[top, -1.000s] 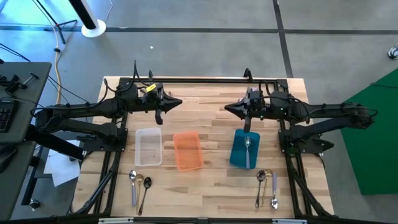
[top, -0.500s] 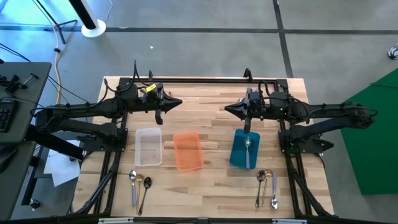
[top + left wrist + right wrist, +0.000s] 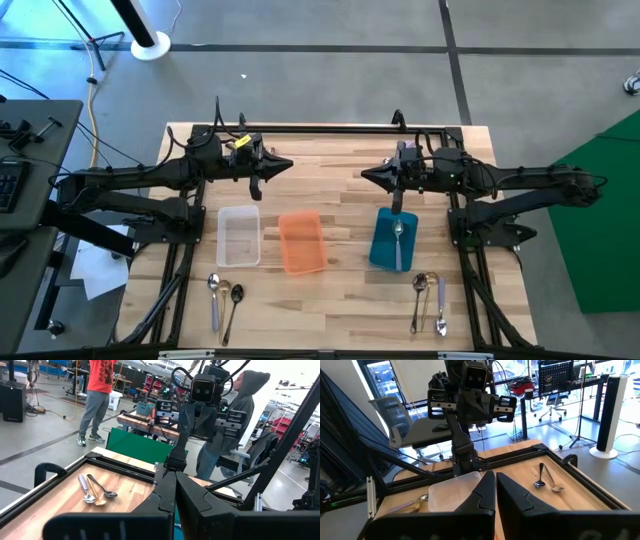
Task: Sort silverware by color (type)
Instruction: Put the top left black spoon into the orange bin
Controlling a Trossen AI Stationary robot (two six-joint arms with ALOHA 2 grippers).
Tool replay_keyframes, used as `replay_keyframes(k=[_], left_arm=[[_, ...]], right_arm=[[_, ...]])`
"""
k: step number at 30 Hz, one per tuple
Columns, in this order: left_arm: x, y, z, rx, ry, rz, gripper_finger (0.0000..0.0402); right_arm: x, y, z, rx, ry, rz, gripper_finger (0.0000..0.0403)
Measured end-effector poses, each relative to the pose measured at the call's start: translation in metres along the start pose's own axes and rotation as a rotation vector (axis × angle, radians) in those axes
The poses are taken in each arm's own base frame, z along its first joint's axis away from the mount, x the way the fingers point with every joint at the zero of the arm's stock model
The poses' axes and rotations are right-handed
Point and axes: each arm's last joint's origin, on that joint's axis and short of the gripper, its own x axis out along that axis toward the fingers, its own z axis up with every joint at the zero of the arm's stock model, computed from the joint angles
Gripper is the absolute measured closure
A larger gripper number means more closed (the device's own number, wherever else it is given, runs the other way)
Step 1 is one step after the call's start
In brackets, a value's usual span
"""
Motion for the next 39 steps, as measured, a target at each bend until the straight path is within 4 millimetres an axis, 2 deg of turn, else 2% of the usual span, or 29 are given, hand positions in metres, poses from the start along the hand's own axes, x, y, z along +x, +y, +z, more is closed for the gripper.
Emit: replay_keyframes(k=[21, 31, 35, 39], left_arm=[[0.000, 0.000, 0.001, -0.008, -0.012, 0.003, 0.0402], [-0.001, 0.006, 0.001, -0.043, -0.054, 0.192, 0.0396], [-0.004, 0.023, -0.005, -0.120, 0.059, 0.343, 0.0364], [-0.013, 0.052, -0.003, -0.151, 0.268, 0.557, 0.0310]], right_arm=[[0.000, 0.000, 0.000, -0.001, 0.003, -0.001, 0.0403], [0.000, -0.001, -0.003, -0.003, 0.032, -0.006, 0.0403], [0.000, -0.001, -0.004, -0.004, 0.040, -0.007, 0.0403], [0.000, -0.001, -0.004, -0.004, 0.040, -0.007, 0.0403]])
